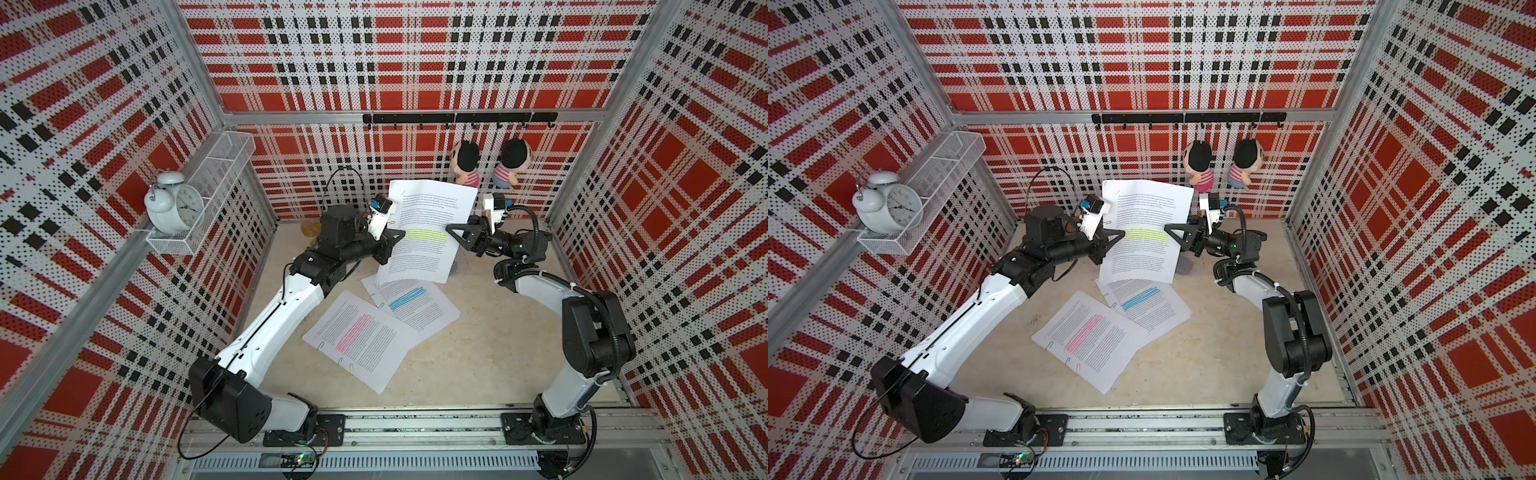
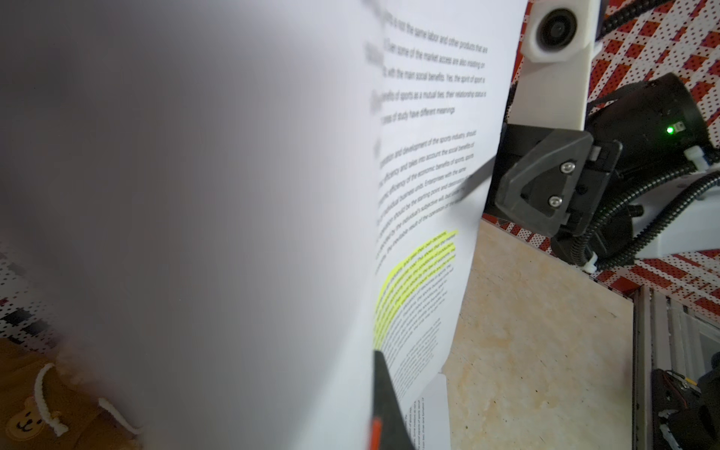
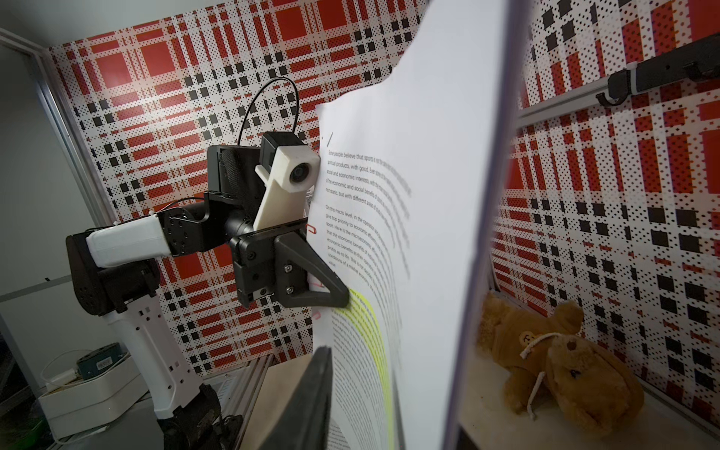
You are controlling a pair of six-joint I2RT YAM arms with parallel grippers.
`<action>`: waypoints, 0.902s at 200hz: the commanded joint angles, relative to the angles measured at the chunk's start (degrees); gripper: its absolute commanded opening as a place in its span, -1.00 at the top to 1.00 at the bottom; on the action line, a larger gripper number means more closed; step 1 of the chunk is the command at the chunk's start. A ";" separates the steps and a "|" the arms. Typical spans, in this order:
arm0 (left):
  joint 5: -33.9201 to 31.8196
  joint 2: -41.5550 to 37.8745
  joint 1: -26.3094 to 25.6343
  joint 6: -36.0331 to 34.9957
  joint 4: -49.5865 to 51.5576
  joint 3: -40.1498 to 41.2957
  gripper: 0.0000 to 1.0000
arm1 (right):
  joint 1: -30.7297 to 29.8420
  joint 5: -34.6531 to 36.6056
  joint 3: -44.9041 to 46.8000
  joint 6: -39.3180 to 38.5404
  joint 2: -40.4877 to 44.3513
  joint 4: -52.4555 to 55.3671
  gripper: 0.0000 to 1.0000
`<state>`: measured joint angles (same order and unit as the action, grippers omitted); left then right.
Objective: Unclip the paperclips from the documents
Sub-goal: Pick up the document from the center of the board.
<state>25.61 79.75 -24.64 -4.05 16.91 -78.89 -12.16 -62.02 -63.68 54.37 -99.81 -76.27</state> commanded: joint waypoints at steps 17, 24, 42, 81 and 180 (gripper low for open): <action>1.97 -1.24 0.47 0.85 -2.12 -0.47 1.00 | 0.65 -1.41 -2.71 4.00 -1.74 -4.63 1.00; 2.02 -1.13 0.47 0.96 -2.18 -0.47 1.00 | 0.66 -1.57 -3.10 4.84 -2.16 -5.45 1.00; 2.00 -1.00 0.55 1.12 -2.32 -0.47 0.99 | 0.66 -2.00 -3.64 5.99 -2.71 -6.52 1.00; 1.99 -1.21 1.07 2.10 -3.32 -0.54 0.18 | 1.03 -2.32 -3.61 6.66 -2.58 -6.95 1.00; 5.58 0.08 4.52 3.28 -3.72 -3.66 0.35 | 2.49 -5.17 -3.69 10.56 -3.01 -9.69 1.00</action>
<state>28.95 79.77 -20.69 -1.26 14.59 -79.57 -10.00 -65.91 -66.22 63.00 -101.91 -82.19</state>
